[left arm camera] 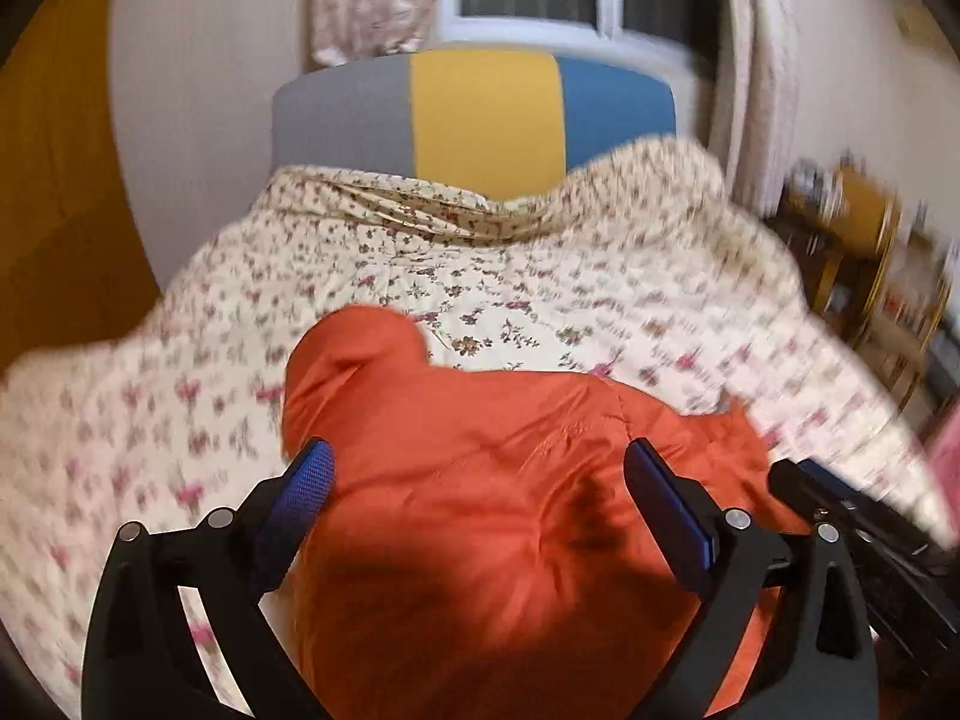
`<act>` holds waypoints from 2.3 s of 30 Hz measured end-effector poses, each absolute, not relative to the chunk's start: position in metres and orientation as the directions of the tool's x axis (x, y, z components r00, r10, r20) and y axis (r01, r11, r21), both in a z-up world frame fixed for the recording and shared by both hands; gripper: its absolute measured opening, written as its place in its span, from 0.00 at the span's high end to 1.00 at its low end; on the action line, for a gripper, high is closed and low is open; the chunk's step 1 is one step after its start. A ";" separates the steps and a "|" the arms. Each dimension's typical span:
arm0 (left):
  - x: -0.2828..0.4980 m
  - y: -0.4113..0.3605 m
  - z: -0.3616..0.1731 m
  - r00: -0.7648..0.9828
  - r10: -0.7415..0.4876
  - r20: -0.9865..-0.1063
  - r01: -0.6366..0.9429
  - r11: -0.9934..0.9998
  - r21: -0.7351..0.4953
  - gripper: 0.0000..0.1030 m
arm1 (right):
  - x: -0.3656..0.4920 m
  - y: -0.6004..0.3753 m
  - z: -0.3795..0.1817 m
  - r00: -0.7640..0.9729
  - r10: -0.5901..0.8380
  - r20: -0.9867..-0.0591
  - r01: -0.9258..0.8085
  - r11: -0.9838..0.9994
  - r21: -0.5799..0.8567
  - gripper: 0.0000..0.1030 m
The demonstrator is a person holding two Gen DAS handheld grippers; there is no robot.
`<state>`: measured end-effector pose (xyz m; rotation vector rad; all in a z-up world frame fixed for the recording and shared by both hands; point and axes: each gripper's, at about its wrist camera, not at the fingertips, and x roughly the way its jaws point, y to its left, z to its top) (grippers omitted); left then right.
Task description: Fold large clothes
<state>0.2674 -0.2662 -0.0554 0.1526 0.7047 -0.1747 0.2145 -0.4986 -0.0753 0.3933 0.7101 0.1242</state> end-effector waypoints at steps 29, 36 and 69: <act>0.271 -0.277 -0.104 0.759 -0.032 -0.650 0.237 0.944 0.230 0.03 | 0.253 -0.494 -0.136 0.732 0.194 -0.654 0.101 0.917 0.385 0.67; 0.211 -0.257 -0.098 0.767 -0.138 -0.626 0.286 0.948 0.142 0.03 | 0.216 -0.487 -0.121 0.779 0.120 -0.615 0.125 0.932 0.341 0.49; 0.205 -0.136 -0.109 0.466 -0.523 -0.714 0.289 0.853 -0.436 0.03 | 0.162 -0.536 -0.144 0.566 0.502 -0.654 0.103 0.744 0.660 0.06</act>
